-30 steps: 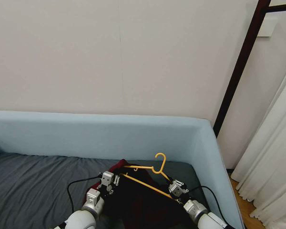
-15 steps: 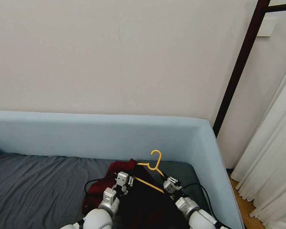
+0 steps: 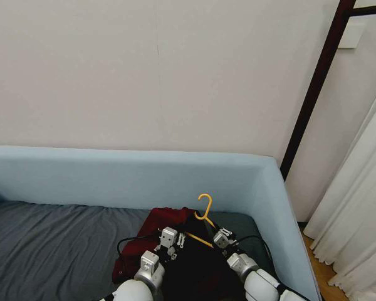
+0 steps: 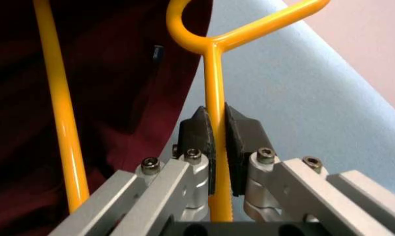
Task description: Pick up the clothes from the sofa and hang them on the clothes hanger.
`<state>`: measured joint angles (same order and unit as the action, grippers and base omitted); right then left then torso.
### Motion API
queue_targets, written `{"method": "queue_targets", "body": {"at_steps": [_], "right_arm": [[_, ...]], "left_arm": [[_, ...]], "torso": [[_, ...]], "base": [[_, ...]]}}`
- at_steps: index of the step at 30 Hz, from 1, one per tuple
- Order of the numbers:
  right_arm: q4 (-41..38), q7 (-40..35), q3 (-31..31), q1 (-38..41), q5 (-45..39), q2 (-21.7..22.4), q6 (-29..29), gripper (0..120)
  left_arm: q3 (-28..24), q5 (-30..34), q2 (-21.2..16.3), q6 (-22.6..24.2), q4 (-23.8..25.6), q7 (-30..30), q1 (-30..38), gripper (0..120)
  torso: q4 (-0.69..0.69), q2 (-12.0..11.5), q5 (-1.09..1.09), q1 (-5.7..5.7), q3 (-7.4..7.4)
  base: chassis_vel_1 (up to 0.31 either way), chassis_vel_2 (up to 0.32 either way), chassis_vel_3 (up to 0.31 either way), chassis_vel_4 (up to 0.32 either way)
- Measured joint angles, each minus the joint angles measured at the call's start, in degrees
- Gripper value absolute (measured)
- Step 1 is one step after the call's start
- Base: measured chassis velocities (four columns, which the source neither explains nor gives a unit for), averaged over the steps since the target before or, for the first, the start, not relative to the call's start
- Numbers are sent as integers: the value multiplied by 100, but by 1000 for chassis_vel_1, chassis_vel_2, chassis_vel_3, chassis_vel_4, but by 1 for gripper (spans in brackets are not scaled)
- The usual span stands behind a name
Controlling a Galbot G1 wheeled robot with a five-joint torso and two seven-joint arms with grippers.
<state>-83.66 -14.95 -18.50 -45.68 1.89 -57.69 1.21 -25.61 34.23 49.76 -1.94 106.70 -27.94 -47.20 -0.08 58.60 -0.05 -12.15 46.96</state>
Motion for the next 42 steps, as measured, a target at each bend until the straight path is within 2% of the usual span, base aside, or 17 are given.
{"method": "queue_targets", "body": {"at_steps": [4, 15, 21, 24, 26, 27, 30, 32, 34, 35, 38, 40, 41, 42], "right_arm": [[3, 27, -8, 51, -16, 23, 7, 4], [-36, 25, -63, 62, 150, 20, -7, 4], [-26, 2, -63, 150, 142, 20, 1, 4], [-78, -27, -49, 164, 121, 22, 2, 4], [-123, -44, -19, 162, 120, 45, 2, 4], [-123, -44, -19, 162, 120, 45, 2, 4], [-141, -47, 22, 133, 146, 118, -34, 4], [-130, -51, 43, 129, 168, 126, -65, 4], [-84, -62, 90, 126, 239, 126, -150, 4], [-66, -65, 115, 122, 279, 126, -202, 4], [-63, -67, 134, 105, 324, 130, -252, 4], [-61, -73, 172, 58, 416, 140, -334, 4], [-61, -73, 172, 58, 416, 140, -334, 4], [-61, -74, 185, 37, 441, 148, -361, 4]], "left_arm": [[-75, -205, 28, 64, 115, -41, -123, 7], [-227, -615, 188, 107, 28, -75, -165, 7], [-278, -846, 138, 129, 56, -72, -406, 7], [-251, -915, 130, 193, 30, -141, -519, 14], [-149, -918, 115, 397, 58, -243, -597, 24], [-149, -918, 115, 397, 58, -243, -597, 24], [24, -1061, -46, 683, 172, -396, -735, 41], [88, -1153, -108, 702, 200, -410, -806, 44], [234, -1325, -243, 693, 264, -413, -977, 52], [349, -1412, -343, 587, 306, -395, -1107, 59], [544, -1498, -442, 330, 332, -259, -1266, 66], [993, -1601, -535, -281, 238, 166, -1403, 76], [993, -1601, -535, -281, 238, 166, -1403, 76], [1202, -1628, -568, -566, 142, 408, -1400, 81]], "torso": [[1, 0, 0, 0, -1], [0, 0, 0, 0, -1], [2, 0, 0, 0, -1], [2, 0, 0, 0, -1], [1, 0, 0, 0, -1], [1, 0, 0, 0, -1], [-1, 0, -1, 0, 0], [-1, 0, -1, 0, -1], [1, 0, -1, 0, -1], [1, 0, 0, 0, 0], [2, 0, -1, 0, 0], [2, 0, -1, 0, -1], [2, 0, -1, 0, -1], [2, 0, -1, 0, -1]], "base": [[0, 0, 0, 0], [0, 0, 0, 0], [0, 0, 0, 0], [0, 0, 0, 0], [0, 0, 0, 0], [0, 0, 0, 0], [0, 0, 0, 0], [0, 0, 0, 0], [0, 0, 0, 0], [0, 0, 0, 0], [0, 0, 0, 0], [0, 0, 0, 0], [0, 0, 0, 0], [0, 0, 0, 0]]}}
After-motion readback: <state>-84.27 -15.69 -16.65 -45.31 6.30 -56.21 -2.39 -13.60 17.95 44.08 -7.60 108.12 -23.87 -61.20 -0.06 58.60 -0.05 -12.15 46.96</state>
